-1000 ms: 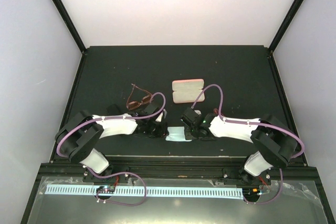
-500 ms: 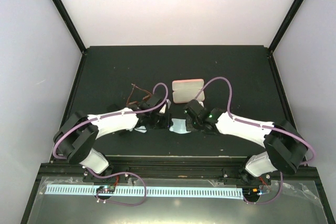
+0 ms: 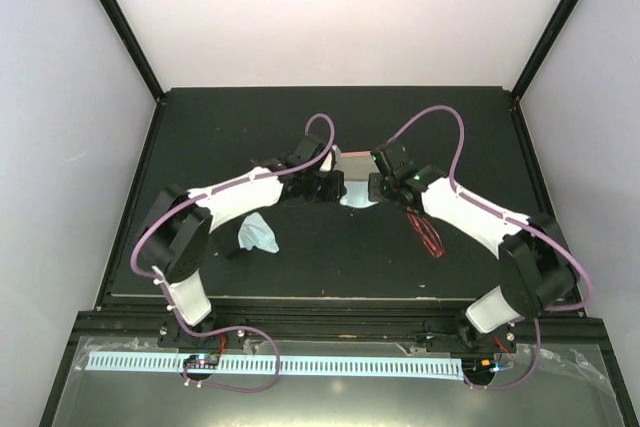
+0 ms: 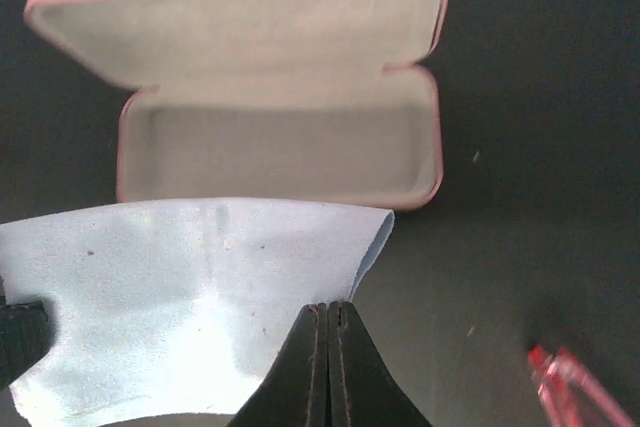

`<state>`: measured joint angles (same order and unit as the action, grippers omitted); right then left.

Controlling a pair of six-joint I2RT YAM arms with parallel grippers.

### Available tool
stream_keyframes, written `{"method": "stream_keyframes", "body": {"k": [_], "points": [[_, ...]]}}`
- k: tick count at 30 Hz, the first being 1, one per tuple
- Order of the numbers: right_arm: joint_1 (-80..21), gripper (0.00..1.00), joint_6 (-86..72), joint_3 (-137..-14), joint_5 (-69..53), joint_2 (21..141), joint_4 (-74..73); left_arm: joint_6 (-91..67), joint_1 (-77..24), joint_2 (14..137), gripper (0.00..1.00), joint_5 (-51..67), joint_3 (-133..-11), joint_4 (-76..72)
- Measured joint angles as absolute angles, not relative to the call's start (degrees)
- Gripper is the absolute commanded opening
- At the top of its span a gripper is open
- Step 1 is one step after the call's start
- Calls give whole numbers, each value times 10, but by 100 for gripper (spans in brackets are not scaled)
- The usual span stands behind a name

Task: Organize the sunglasses
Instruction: Pick up the glasses cleaning cloth from the center of the board, then place the glasses cleaning cloth in the sunglasses case.

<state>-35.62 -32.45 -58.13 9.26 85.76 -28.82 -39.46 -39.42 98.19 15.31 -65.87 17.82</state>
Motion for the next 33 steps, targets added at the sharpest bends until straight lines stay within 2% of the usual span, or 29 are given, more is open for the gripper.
{"method": "stream_keyframes", "body": {"k": [4, 9, 33], "points": [[-320, 1, -300, -628, 103, 912, -287, -378, -386, 1059, 2, 141, -750, 192], [-294, 1, -281, -663, 104, 967, -285, -367, -377, 1112, 1, 121, -802, 206], [-273, 1, -255, -724, 74, 1076, -267, -355, -349, 1203, 2, 117, -838, 219]]}}
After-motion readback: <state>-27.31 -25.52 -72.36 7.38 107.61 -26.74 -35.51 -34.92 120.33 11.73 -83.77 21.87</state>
